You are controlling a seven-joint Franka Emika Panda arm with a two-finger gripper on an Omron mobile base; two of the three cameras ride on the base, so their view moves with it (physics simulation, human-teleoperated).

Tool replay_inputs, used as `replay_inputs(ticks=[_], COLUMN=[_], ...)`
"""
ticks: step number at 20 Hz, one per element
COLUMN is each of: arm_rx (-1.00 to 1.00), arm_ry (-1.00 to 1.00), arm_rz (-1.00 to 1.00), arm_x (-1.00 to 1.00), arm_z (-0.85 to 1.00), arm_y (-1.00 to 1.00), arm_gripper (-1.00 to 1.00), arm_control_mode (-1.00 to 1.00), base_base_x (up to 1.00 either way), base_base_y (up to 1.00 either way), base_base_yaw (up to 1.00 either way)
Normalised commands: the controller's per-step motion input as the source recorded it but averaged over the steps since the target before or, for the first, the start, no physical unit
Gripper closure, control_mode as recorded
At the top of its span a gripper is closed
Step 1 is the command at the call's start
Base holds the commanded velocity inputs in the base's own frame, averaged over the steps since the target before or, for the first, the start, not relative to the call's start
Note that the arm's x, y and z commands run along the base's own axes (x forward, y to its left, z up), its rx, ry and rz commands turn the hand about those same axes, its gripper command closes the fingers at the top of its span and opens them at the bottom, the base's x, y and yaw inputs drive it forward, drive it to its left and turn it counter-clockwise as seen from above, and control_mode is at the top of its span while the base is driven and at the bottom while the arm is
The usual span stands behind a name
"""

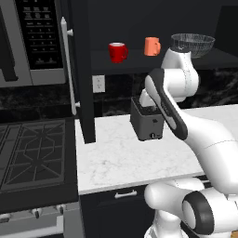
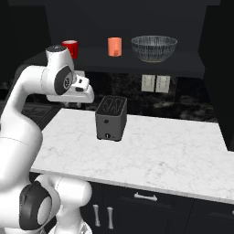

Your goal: Gather all objects into one cabinet and sort the glasses and bowls to opposite sides.

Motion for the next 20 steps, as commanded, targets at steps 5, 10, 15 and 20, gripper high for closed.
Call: replay_inputs(ticks=[5, 10, 15, 20], arm_rx=[0.00, 0.00, 0.00, 0.01], arm_ry=[0.00, -0.05, -0.09, -0.12], arm_rz=[0.00, 0.00, -0.04, -0.11], arm_x=[-0.08, -0.36, -0.75, -0.96], arm_z=[0.05, 0.44, 0.49, 0.27], arm_y=[0.00, 0.00, 0.00, 0.00], arm_gripper=[-1.00, -1.00, -1.00, -1.00], arm_control_mode=[-1.00, -1.00, -1.00, -1.00], base_base_x=[0.00, 0.00, 0.00, 0.00], base_base_y=[0.00, 0.00, 0.00, 0.00], base_base_yaw=[0.00, 0.00, 0.00, 0.00])
